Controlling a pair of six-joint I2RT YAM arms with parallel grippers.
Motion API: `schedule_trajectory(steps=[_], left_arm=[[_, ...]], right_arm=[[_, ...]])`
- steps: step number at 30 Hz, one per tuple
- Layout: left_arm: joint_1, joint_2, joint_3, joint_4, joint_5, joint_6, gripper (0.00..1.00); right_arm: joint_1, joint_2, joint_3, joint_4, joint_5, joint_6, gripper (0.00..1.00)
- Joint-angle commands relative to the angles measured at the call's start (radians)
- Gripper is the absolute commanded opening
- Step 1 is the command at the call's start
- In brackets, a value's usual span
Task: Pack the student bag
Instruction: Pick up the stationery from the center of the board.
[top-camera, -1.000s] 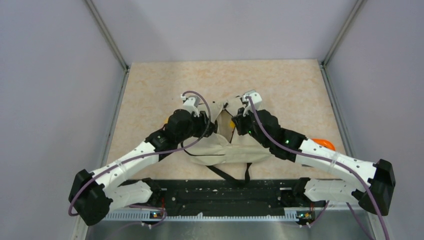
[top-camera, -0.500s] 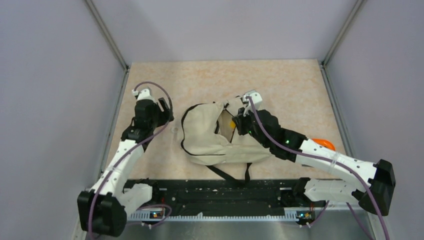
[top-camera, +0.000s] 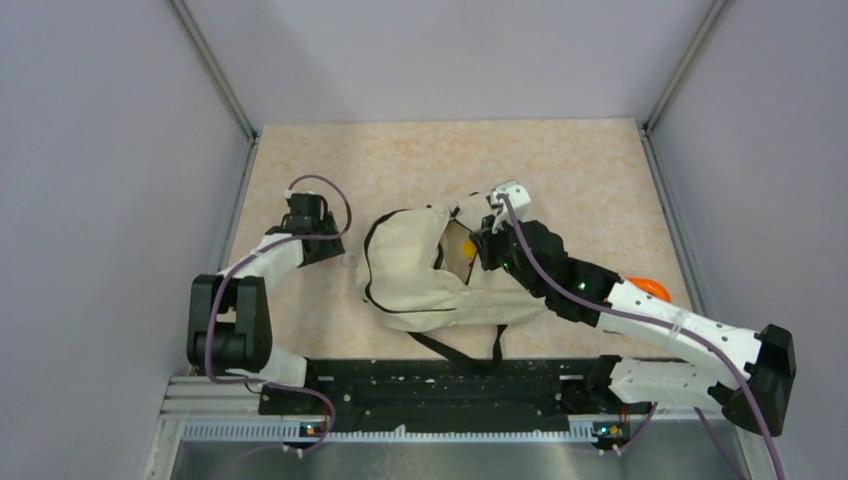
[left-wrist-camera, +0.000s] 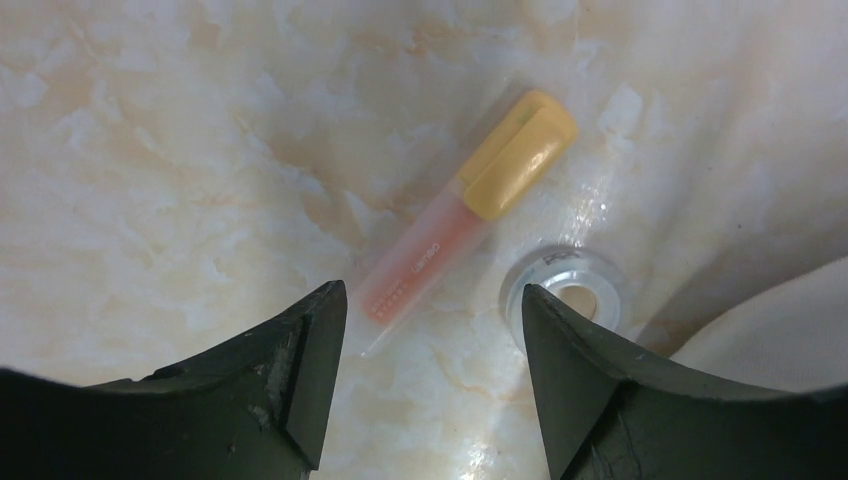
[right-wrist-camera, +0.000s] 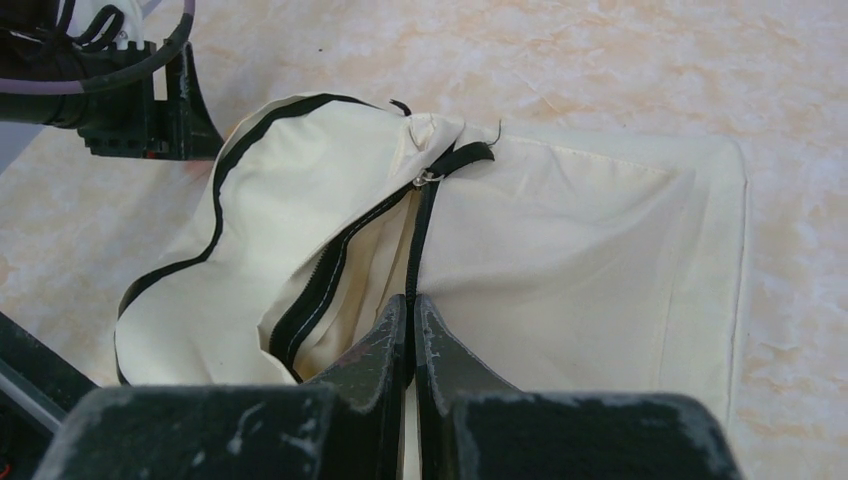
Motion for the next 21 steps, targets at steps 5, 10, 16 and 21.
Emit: schedule_trajectory(steps=[5,10,16,21], left_arm=[[0.009,0.092,0.082,0.012,-0.063,0.028,0.68],[0.011,0.152,0.129,-0.019,-0.075,0.024,0.65],[0.012,0.194,0.164,-0.058,-0.062,0.024,0.6],[0.011,0.226,0.198,-0.081,-0.022,0.012,0.5]], right_arm=[[0.003,-0.05,0.016,0.09,0.033,-0.018,0.0],[0.004,-0.042,0.021,0.09,0.028,-0.018,0.0],[0.004,-0.037,0.022,0.093,0.028,-0.019,0.0],[0.003,-0.031,0.024,0.097,0.02,-0.017,0.0]])
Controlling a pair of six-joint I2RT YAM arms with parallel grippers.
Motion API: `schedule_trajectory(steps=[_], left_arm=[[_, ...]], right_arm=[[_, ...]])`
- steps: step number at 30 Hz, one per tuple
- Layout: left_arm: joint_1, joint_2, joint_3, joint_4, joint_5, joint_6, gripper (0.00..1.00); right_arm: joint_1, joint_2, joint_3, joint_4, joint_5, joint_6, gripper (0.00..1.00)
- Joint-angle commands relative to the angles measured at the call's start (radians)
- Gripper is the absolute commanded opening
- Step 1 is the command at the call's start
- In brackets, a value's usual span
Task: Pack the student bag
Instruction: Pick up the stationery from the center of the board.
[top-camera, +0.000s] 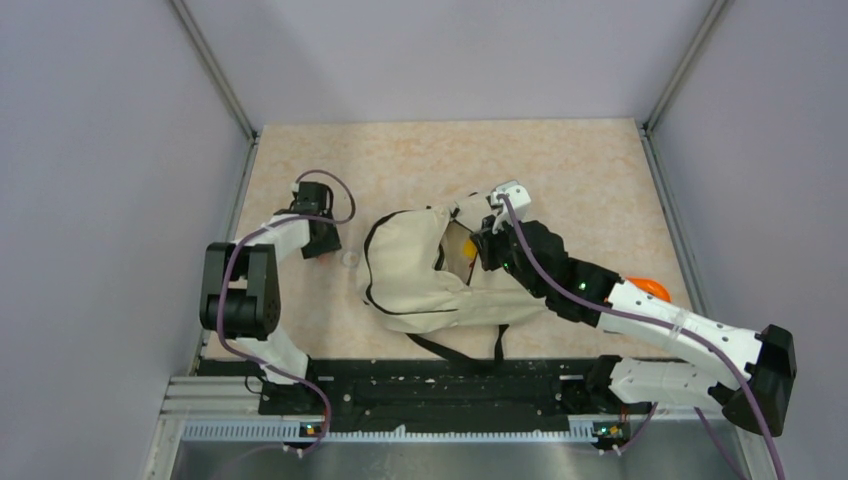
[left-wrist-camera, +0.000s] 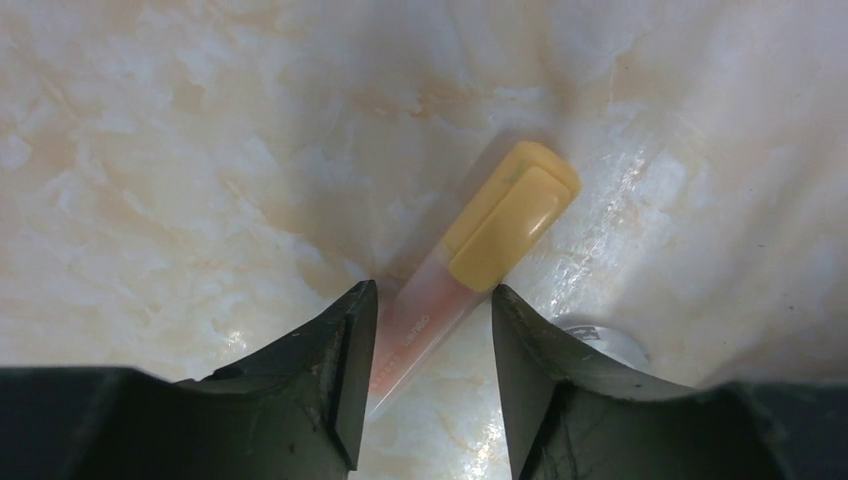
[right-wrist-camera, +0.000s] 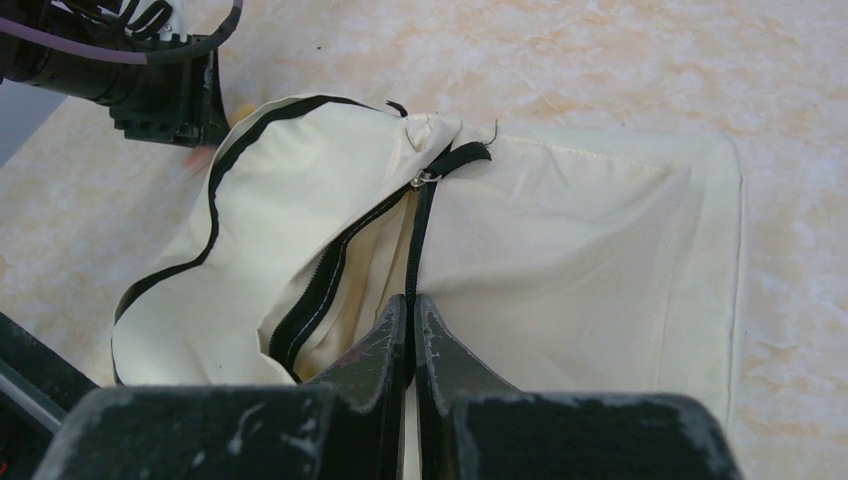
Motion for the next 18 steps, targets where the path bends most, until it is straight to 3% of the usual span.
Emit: schedule_trajectory(steps=[1,12,18], left_arm=[[0.007,0.021,0.047,-0.02,0.022,-0.011,0.48],[0.007,0.001,0.027,-0.039,-0.013,-0.026,0.29],[0.007,-0.133,-0.038,-0.003,-0.026,-0.039,0.2]], right_arm=[[0.002,-0.026,0.024,0.103,0.019,-0.013,0.0],[0.002,-0.027,0.023,0.104,0.019,-0.009,0.0],[0.003,-0.029,0.023,0.103,0.019,-0.009,0.0]])
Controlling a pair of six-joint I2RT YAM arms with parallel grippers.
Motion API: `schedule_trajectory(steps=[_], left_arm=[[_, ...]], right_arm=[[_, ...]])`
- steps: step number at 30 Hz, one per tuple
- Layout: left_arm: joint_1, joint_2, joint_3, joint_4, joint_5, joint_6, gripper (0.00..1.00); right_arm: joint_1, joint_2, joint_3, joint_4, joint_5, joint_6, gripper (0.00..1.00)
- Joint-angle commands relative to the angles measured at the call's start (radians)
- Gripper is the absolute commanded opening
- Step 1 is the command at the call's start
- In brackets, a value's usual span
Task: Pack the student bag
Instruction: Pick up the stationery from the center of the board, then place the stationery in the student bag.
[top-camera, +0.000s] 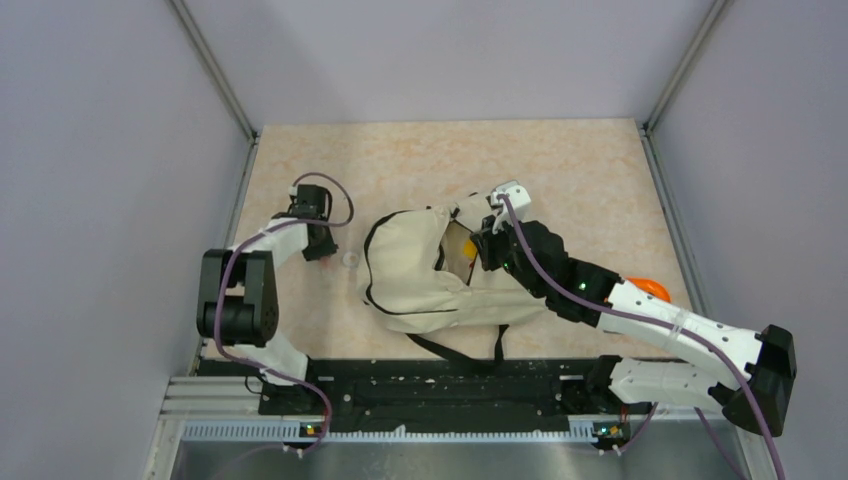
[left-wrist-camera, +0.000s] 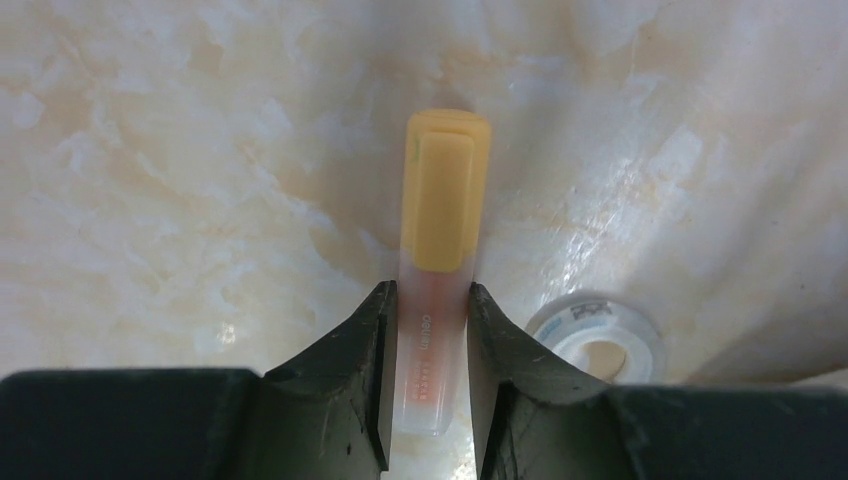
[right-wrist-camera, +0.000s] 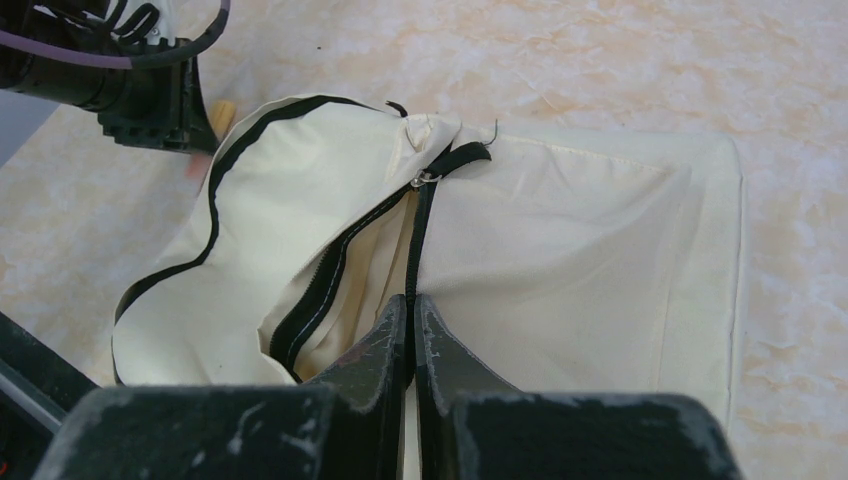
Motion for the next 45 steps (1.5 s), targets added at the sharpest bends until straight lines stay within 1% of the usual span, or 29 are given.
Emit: schedule_trajectory(steps=[1,3,6,7,10,12,15,17,20,26,32,41,45], left_arm=[[0.007,-0.151,-0.047,0.015,-0.02,-0.017,0.19],[0.006,-0.218,-0.069,0.014,0.01,-0.017,0.19],[-0.006,-0.35,-0.114,0.013,0.118,-0.017,0.18],[-0.015,-0.398,-0.13,0.015,0.172,-0.02,0.18],[-0.041,-0.518,-0.183,0.037,0.425,-0.073,0.18],[-0.123,-0.569,-0.188,0.041,0.494,-0.109,0.17],[-0.285,-0.624,-0.158,0.041,0.53,-0.164,0.17],[-0.358,-0.646,-0.142,0.076,0.603,-0.217,0.17],[-0.439,-0.673,-0.13,0.167,0.67,-0.29,0.17],[-0.556,-0.642,-0.091,0.21,0.704,-0.336,0.17],[-0.619,-0.539,-0.058,0.253,0.701,-0.354,0.16],[-0.627,-0.43,0.004,0.257,0.651,-0.351,0.15],[-0.627,-0.383,0.024,0.31,0.614,-0.384,0.15]], right_arm=[[0.003,-0.03,0.023,0.103,0.018,-0.01,0.0],[0.002,-0.03,0.023,0.105,0.016,-0.009,0.0],[0.002,-0.029,0.023,0.106,0.012,-0.006,0.0],[0.002,-0.03,0.023,0.107,0.009,-0.006,0.0],[0.002,-0.028,0.022,0.114,0.004,-0.005,0.0],[0.003,-0.026,0.023,0.117,0.001,-0.005,0.0],[0.003,-0.019,0.028,0.117,-0.009,-0.005,0.0],[0.004,-0.016,0.03,0.116,-0.015,-0.002,0.0],[0.002,-0.017,0.029,0.118,-0.022,0.003,0.0],[0.004,-0.021,0.029,0.122,-0.035,0.01,0.0],[0.002,-0.018,0.028,0.128,-0.044,0.016,0.0],[0.002,-0.027,0.028,0.12,-0.043,0.014,0.0],[0.004,-0.027,0.028,0.125,-0.046,0.013,0.0]])
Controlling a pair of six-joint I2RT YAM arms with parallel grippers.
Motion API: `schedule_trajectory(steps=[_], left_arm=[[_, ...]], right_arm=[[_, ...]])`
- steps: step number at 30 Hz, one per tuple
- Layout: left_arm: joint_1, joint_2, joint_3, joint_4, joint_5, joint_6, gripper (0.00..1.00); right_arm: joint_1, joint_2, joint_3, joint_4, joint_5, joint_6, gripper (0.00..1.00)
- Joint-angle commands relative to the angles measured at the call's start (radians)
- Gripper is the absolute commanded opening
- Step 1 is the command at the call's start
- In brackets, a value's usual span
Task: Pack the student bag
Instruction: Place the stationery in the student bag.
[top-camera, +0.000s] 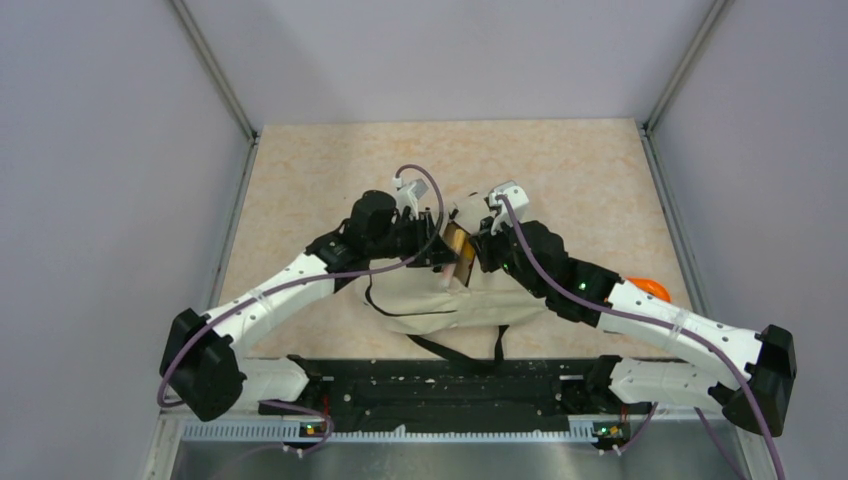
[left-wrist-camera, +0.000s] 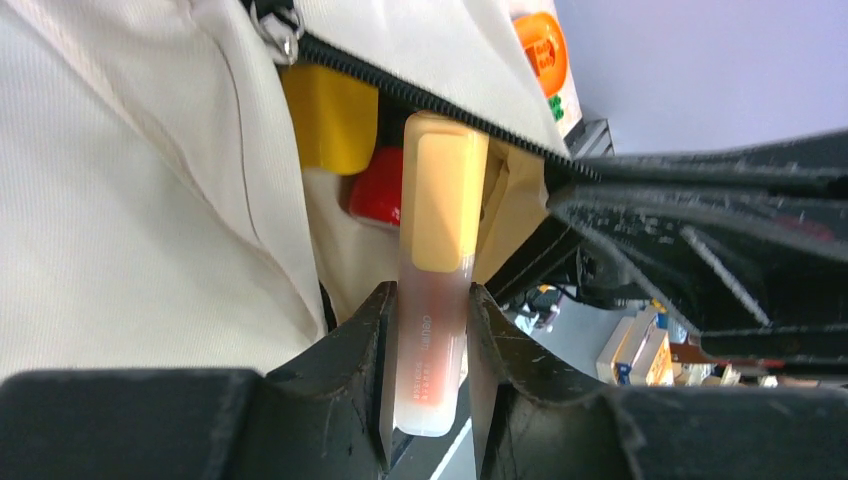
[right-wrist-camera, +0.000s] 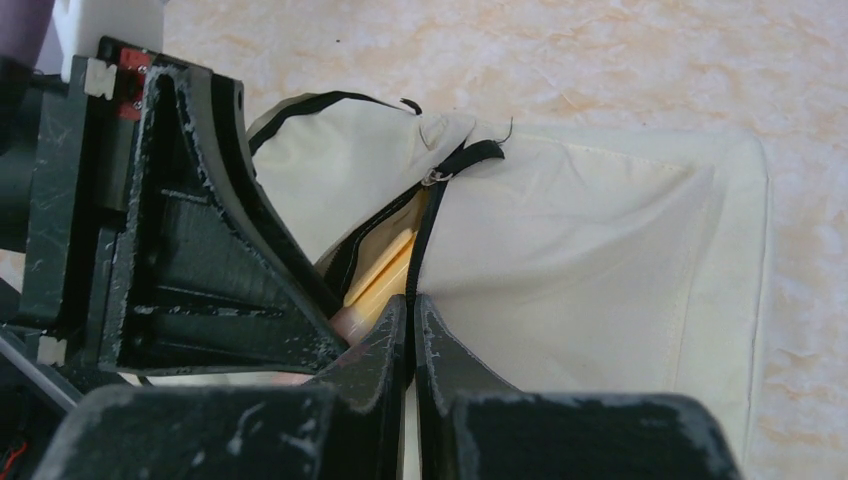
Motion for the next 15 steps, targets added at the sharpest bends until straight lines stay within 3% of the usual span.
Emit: schedule_trajectory(steps=[1,15], left_arm=[[-0.003,0.036,0.057,0.118,-0.051,-0.043,0.16],[-0.003,0.149,0.041,0.413,-0.184,-0.216,0.14]], right_arm=[[0.002,-0.026,0.028,0.125,-0.009,0.008,0.0],[0.003,-0.026,0.016,0.127,-0.007,0.015,0.0]])
